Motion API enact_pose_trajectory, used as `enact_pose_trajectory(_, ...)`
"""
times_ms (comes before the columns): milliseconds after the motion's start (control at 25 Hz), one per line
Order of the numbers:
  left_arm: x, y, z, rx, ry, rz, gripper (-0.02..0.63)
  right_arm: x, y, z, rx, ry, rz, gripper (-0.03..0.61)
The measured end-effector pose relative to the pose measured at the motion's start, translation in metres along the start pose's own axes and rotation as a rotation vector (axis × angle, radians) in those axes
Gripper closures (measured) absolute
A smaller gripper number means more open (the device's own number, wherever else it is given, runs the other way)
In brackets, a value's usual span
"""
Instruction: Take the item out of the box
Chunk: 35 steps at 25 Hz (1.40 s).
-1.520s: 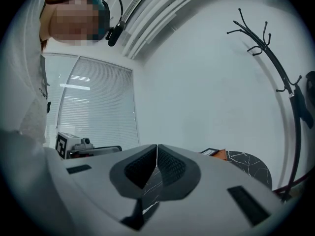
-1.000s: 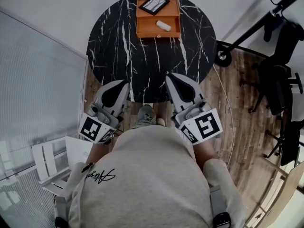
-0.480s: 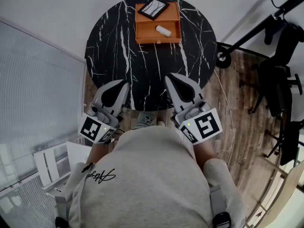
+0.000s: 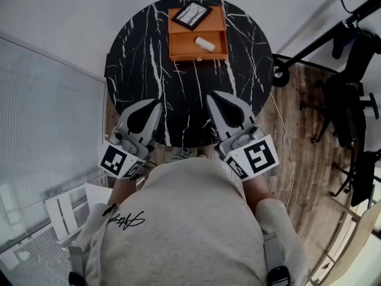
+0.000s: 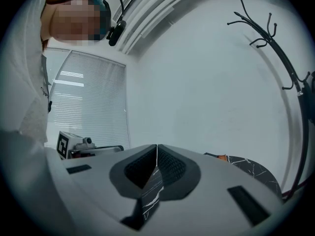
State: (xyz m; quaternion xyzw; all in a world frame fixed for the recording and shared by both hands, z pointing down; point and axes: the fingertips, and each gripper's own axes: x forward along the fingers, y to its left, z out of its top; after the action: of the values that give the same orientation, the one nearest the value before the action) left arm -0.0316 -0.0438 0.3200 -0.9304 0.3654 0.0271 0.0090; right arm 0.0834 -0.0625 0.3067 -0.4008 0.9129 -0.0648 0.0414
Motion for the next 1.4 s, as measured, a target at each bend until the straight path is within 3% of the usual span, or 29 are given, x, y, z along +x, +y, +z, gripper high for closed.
enact_pose_trajectory(1400,0.040,0.093,-0.014,-0.055,0.013,-0.088,0.611,0.086,-0.034,-0.006,0.022,0.024,-0.097,0.566)
